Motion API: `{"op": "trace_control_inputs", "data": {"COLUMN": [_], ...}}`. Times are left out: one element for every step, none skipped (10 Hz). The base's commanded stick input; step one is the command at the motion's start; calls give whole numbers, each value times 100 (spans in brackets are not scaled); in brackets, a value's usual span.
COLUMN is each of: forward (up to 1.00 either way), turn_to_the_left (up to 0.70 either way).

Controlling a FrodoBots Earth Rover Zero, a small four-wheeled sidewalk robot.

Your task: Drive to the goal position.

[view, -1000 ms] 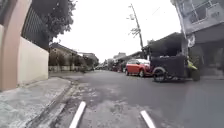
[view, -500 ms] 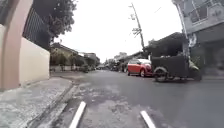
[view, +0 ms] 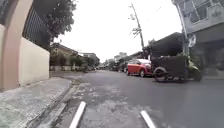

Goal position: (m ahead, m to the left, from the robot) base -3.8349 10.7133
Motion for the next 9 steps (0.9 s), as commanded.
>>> {"op": "trace_control_inputs", "data": {"forward": [0,47,85,85,85,85,85,85,85], "turn_to_the_left": [0,0,0,0,0,8,27,30,20]}}
